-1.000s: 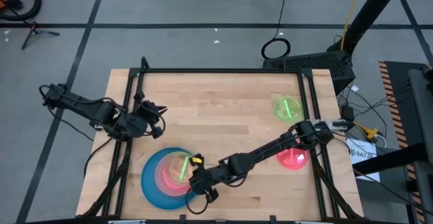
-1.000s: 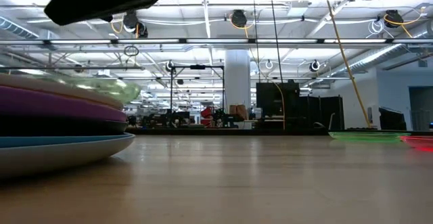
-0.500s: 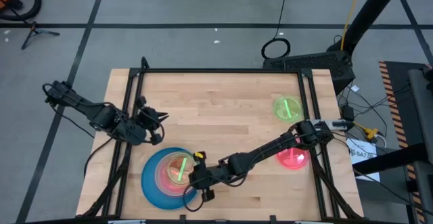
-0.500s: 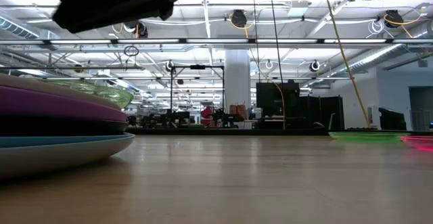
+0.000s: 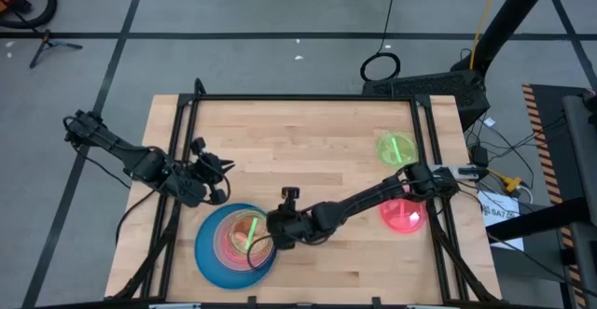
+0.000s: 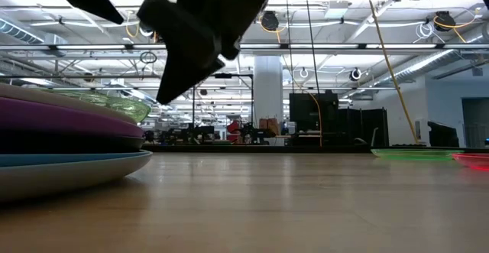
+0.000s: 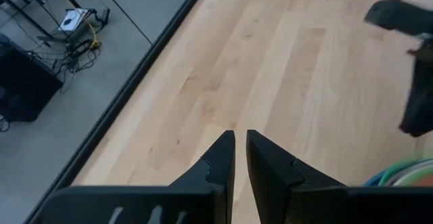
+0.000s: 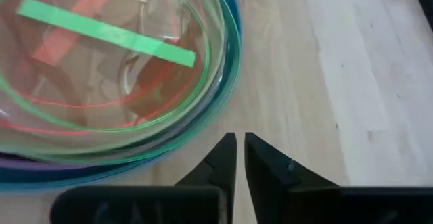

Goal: Stack plastic plates
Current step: Stack the top green plate on the left pink plate

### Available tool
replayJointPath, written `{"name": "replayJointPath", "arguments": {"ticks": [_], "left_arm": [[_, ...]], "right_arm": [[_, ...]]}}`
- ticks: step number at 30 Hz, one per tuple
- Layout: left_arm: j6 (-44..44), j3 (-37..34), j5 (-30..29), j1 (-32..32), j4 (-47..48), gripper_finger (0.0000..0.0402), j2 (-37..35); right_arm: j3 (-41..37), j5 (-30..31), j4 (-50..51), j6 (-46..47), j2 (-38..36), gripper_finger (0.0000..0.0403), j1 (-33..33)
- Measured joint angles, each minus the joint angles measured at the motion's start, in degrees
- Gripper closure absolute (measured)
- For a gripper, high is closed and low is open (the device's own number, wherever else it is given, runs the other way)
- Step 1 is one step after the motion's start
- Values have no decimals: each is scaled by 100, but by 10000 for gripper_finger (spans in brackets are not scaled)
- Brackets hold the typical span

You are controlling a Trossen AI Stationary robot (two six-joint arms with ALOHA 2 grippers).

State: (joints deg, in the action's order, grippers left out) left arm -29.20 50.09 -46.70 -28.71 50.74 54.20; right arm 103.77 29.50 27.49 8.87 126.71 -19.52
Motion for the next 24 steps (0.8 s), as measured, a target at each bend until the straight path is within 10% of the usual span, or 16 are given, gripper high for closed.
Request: {"name": "replayJointPath", "arguments": {"ticks": [24], "left_arm": [[-28,0,0,-33,0,355,22]], "right_arm": [[-689,-124,-1359,-154,-1,402,-75]]}}
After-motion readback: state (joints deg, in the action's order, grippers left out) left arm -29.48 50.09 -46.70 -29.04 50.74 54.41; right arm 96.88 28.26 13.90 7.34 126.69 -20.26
